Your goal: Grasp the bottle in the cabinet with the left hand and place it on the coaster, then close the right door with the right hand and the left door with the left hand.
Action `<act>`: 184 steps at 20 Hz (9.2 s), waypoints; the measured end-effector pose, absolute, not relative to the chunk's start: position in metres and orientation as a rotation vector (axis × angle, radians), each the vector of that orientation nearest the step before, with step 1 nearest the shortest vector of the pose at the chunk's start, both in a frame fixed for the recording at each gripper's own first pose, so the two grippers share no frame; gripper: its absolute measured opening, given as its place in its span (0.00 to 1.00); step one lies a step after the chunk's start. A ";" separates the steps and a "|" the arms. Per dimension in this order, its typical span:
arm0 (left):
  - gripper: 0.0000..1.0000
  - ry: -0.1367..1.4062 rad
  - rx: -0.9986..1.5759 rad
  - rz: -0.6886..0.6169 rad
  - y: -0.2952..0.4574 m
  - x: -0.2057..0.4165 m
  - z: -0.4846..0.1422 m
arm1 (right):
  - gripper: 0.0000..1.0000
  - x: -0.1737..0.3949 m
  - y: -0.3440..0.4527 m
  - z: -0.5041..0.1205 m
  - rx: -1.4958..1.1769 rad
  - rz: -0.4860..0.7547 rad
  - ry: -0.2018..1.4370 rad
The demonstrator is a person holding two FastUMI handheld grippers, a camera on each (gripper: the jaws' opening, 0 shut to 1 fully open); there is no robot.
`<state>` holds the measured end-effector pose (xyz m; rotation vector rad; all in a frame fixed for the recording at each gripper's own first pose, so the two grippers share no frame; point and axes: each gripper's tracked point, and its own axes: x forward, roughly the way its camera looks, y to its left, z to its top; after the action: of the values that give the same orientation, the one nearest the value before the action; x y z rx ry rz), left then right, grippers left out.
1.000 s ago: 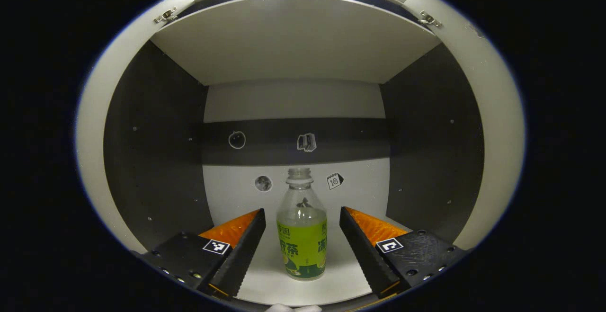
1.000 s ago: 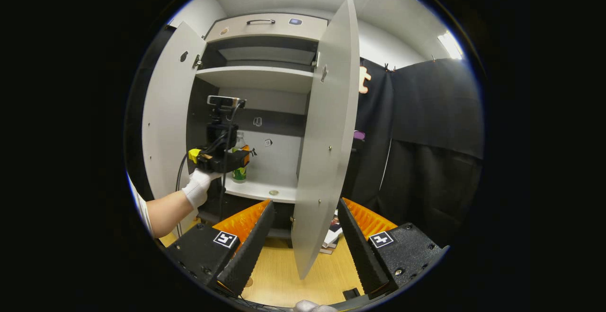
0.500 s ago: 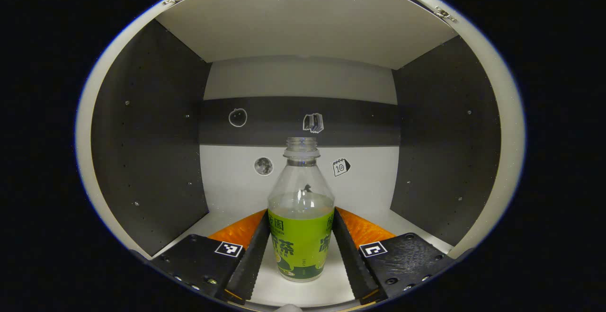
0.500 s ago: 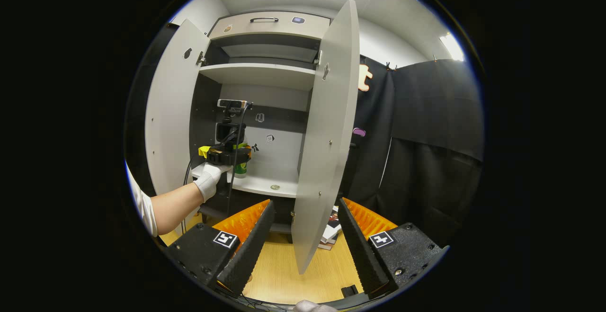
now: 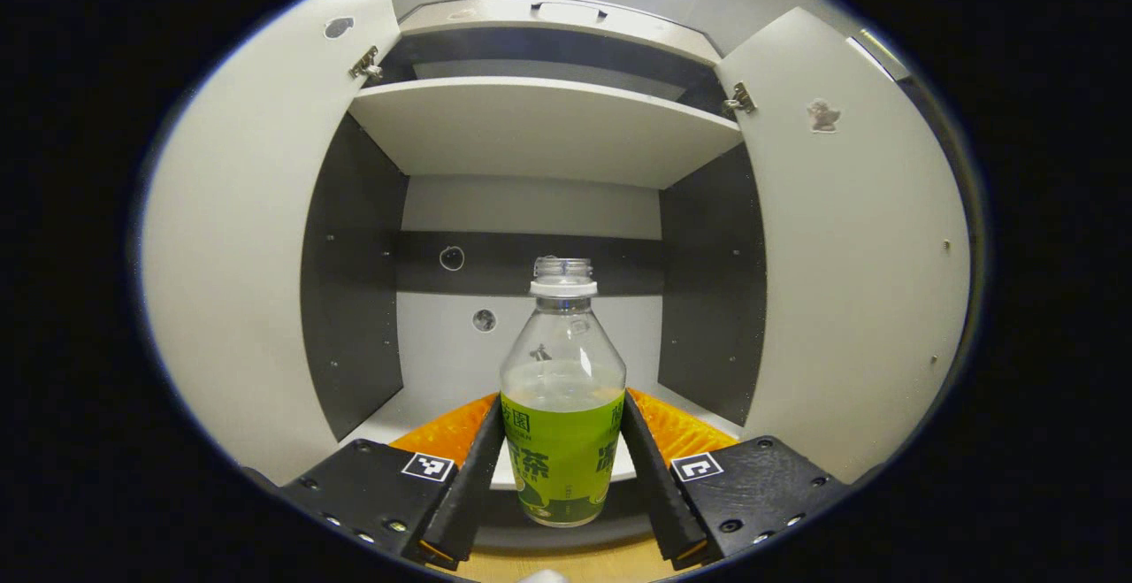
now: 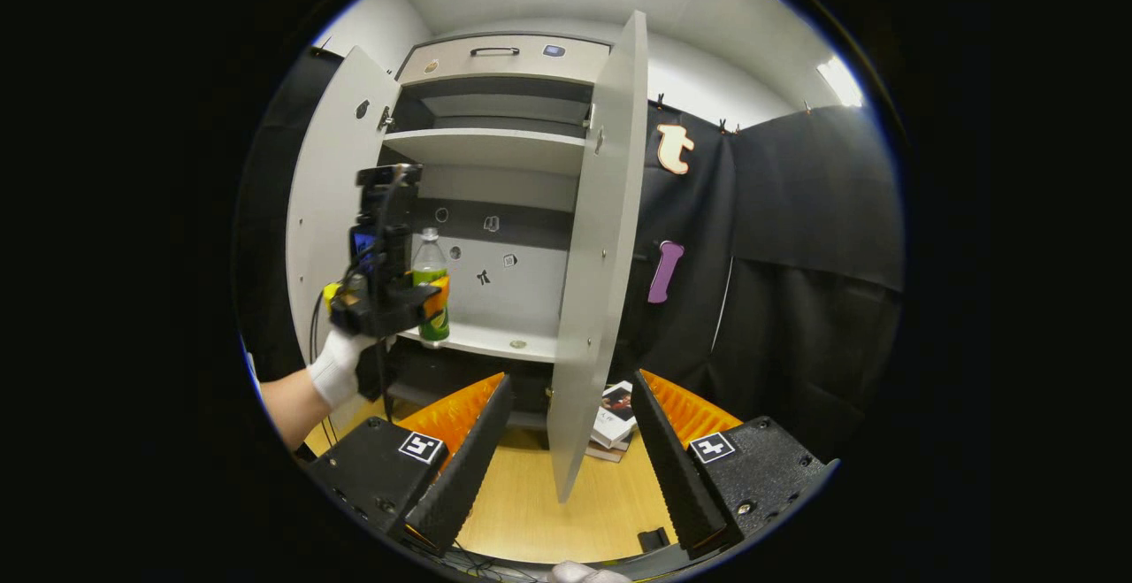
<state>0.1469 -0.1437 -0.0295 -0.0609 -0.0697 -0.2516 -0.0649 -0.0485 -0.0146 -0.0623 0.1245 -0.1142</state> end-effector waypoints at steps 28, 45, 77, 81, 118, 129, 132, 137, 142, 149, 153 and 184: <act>0.76 0.123 -0.064 -0.430 -0.193 -0.003 -0.352 | 0.84 -0.070 -0.062 -0.101 -0.144 -0.117 0.361; 0.97 0.036 -0.053 -0.379 -0.175 0.001 -0.232 | 0.84 -0.064 -0.045 -0.082 -0.108 -0.083 0.289; 0.96 0.080 -0.021 0.043 -0.001 -0.065 -0.062 | 0.83 0.050 -0.220 0.026 -0.019 -0.153 0.028; 0.96 0.074 -0.037 0.060 -0.017 -0.064 -0.057 | 0.83 0.073 -0.213 0.023 -0.021 -0.051 0.049; 0.96 0.106 -0.052 0.145 0.011 -0.079 -0.066 | 0.82 0.090 -0.013 0.017 -0.042 0.304 0.057; 0.96 0.090 -0.039 0.158 0.072 -0.058 -0.058 | 0.82 0.036 0.011 -0.010 -0.035 0.316 0.096; 0.96 0.070 -0.016 0.171 0.106 -0.046 -0.046 | 0.82 0.019 0.015 -0.020 -0.039 0.308 0.122; 0.96 0.054 0.011 0.185 0.165 -0.014 -0.021 | 0.82 -0.003 0.014 -0.034 -0.025 0.265 0.152; 0.96 0.055 -0.037 0.201 0.214 0.038 -0.010 | 0.82 -0.023 0.002 -0.044 -0.028 0.204 0.184; 0.93 0.016 0.010 0.197 0.202 0.068 0.004 | 0.82 -0.038 -0.012 -0.053 -0.019 0.147 0.215; 0.91 0.009 0.064 0.192 0.190 0.068 0.008 | 0.82 -0.035 -0.013 -0.051 -0.016 0.161 0.215; 0.96 0.016 0.034 -0.021 -0.001 0.063 0.013 | 0.82 -0.035 -0.068 -0.010 0.032 0.116 0.120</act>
<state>0.0629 -0.0013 0.0129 0.0341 0.0162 -0.0206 -0.0348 -0.0681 -0.0104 0.0320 0.1205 0.1156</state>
